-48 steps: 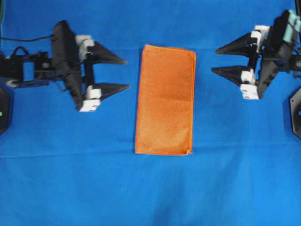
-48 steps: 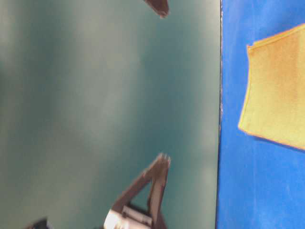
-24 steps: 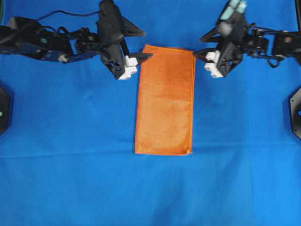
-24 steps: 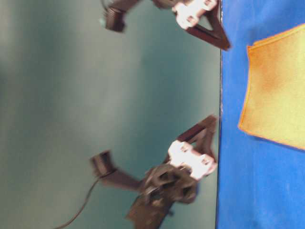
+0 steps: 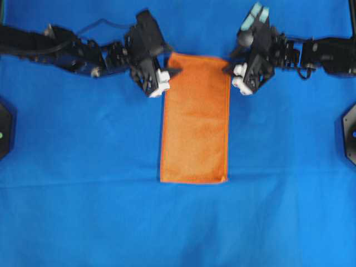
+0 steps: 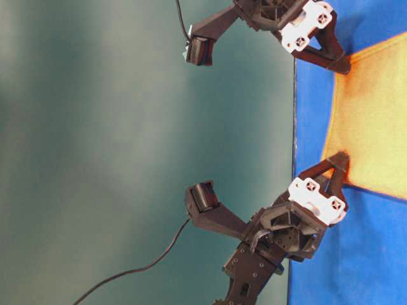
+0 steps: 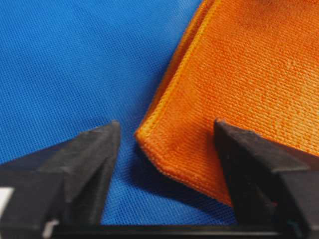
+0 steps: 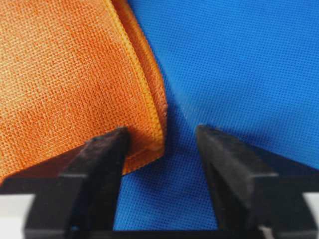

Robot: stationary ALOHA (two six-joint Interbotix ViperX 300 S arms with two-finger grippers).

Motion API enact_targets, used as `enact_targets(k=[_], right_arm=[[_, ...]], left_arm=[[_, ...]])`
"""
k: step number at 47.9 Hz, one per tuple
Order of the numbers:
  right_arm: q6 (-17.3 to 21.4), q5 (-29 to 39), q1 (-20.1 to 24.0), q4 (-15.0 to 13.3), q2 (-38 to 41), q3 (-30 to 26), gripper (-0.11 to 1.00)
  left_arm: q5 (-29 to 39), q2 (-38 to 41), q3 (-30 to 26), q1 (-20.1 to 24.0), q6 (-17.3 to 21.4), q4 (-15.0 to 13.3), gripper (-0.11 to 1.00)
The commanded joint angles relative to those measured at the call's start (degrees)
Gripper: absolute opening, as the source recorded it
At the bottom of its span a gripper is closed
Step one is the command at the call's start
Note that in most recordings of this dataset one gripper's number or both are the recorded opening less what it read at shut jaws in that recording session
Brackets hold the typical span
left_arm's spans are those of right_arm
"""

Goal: Fold the orange towel.
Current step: 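Move both grippers to the towel's far end and grasp its corners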

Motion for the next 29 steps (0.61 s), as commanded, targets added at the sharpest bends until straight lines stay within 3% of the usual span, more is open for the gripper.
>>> enact_targets(k=[1,9,13,29], right_arm=[[-0.53,-1.05,-0.09,0.0,-0.53,-0.97,0.5],[-0.7,-1.67,0.88,0.0,-0.53,-0.62,0.04],[-0.7,-1.67,1.41,-0.09,-0.53,-0.35,0.03],[-0.7,-0.35,1.05,0.26,-2.02,-0.97,0.03]], left_arm=[[0.0,-0.88,-0.35,0.09,0.0,0.09,0.55],[0.0,-0.7,-0.44,-0.09,0.62,0.09,0.13],[0.0,-0.62,-0.62,-0.09,0.79,0.09,0.02],[0.09,-2.29,-0.79,0.18,1.23,0.09,0.02]])
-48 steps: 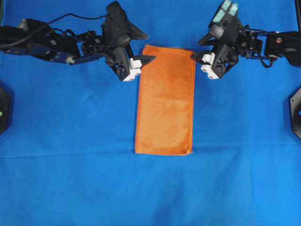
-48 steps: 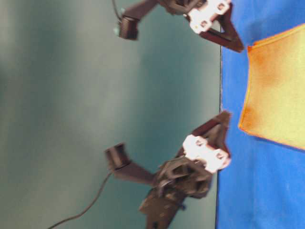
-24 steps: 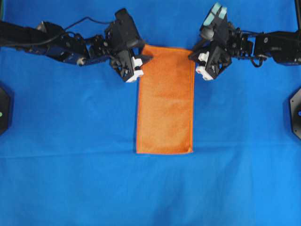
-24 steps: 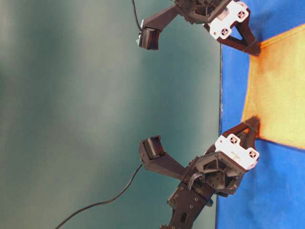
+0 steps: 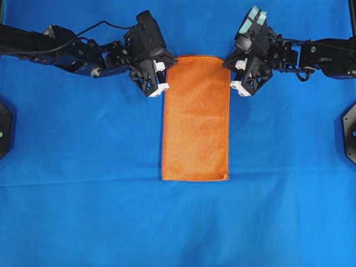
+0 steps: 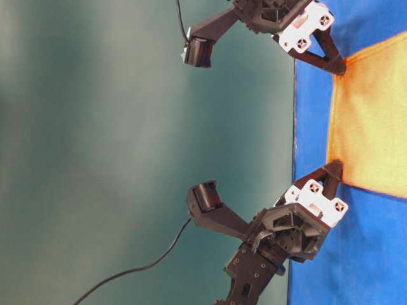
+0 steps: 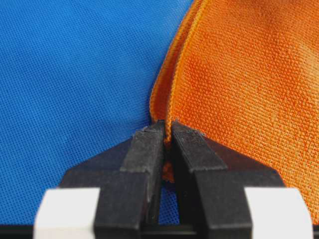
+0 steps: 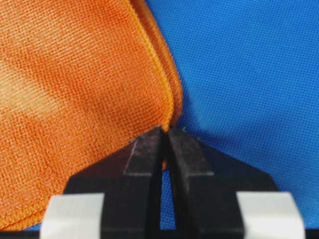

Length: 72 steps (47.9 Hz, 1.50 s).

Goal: Fold the orange towel.
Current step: 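Move both grippers to the towel's far end and grasp its corners, then pull the far corners toward the near end, folding the towel again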

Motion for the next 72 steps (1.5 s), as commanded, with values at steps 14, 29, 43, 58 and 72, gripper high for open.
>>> enact_targets(k=[14,29,43,58,72], right_arm=[[-1.14,0.97,-2.99,-0.18,-4.13,-1.76,0.03],[-2.11,0.97,-3.16,-0.18,-4.75,-2.72,0.03],[-1.76,5.36,-0.18,-0.09,-12.83,-1.49,0.03],[-0.97,11.95,10.2,1.49,-21.8,1.14,0.03],[-0.88,11.87,18.37,6.06,-21.45,3.78,0.03]], left_arm=[[-0.09,-3.78,-1.93,3.6,0.18,0.18,0.02],[1.76,-5.8,-1.93,3.16,0.18,0.18,0.02],[5.8,-13.62,0.53,0.35,0.26,0.18,0.02],[8.79,-20.13,4.31,-6.68,1.76,0.18,0.02],[12.13,-20.39,6.06,-15.47,0.18,0.0,0.02]])
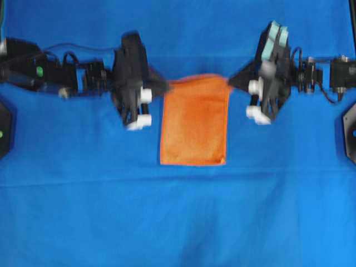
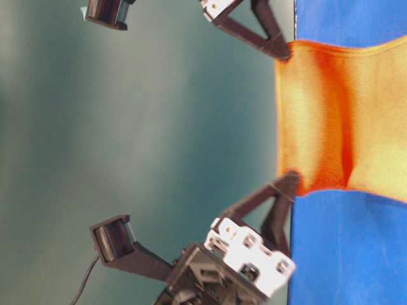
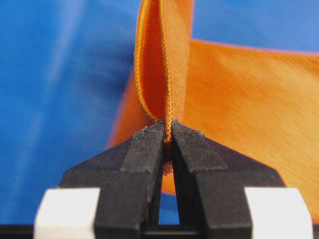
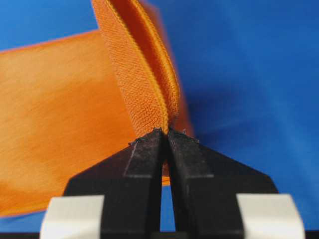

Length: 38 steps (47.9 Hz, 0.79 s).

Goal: Fold the orange towel.
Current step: 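Pull the far corners toward the near end, folding the towel again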

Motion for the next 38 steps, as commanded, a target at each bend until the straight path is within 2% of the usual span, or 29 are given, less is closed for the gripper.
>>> enact_targets(k=[1,9,20,27,38], right_arm=[[0.09,-0.44,2.46,1.58,-0.35,0.09,0.03],[0.0,-0.7,6.86,4.92,2.64,0.7,0.03],[0.0,-3.69,11.6,7.82,9.05,-0.09,0.03],[0.0,-5.01,13.01,9.49,11.51,-0.18,0.03],[0.0,-5.1,13.97,10.11,12.13,-0.26,0.03]], left_arm=[[0.88,-1.32,-0.44,-2.64,-0.62,-0.18,0.02],[1.05,1.05,-0.26,-6.5,-3.08,-0.09,0.02],[0.79,5.27,-0.35,-9.93,-6.33,-0.18,0.02],[0.53,7.29,-0.44,-12.04,-7.38,-0.09,0.02],[-2.37,9.05,-0.09,-13.1,-7.47,-0.18,0.02]])
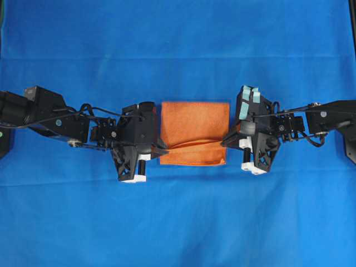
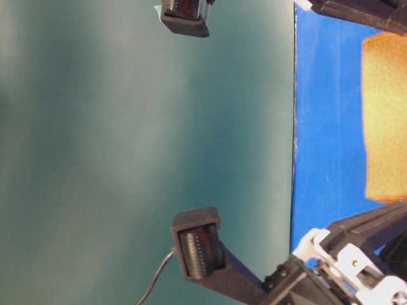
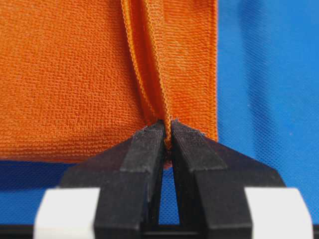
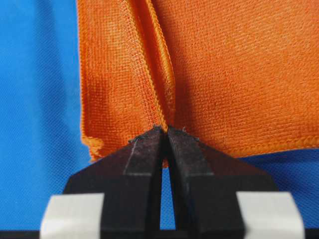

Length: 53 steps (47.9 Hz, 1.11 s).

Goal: Fold the orange towel.
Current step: 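Pull the far corners toward the near end, folding the towel again, then open both grippers and release the folded towel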

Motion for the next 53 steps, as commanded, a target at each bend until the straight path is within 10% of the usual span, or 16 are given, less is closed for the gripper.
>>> enact_targets(k=[1,17,28,33,53], right_arm=[[-0.09,-0.26,0.18,0.44,-0.53,-0.62,0.03],[-0.09,-0.44,0.26,1.58,-0.35,-1.23,0.06],[-0.18,0.88,1.14,1.58,-0.88,-2.72,0.66],[-0.26,4.31,1.23,1.49,-3.6,-3.25,0.6],[-1.23,14.68,1.14,-1.32,-24.87,-1.49,0.6]], left_arm=[[-1.67,-0.62,-0.18,-0.35,-0.09,-0.09,0.02],[-3.78,-0.62,-0.18,-0.09,0.0,-0.09,0.03],[-2.37,-2.11,0.0,0.0,0.88,-0.09,0.55],[0.7,-4.92,0.18,0.44,1.14,0.0,0.72],[10.81,-25.14,5.8,1.05,1.32,0.18,0.65]])
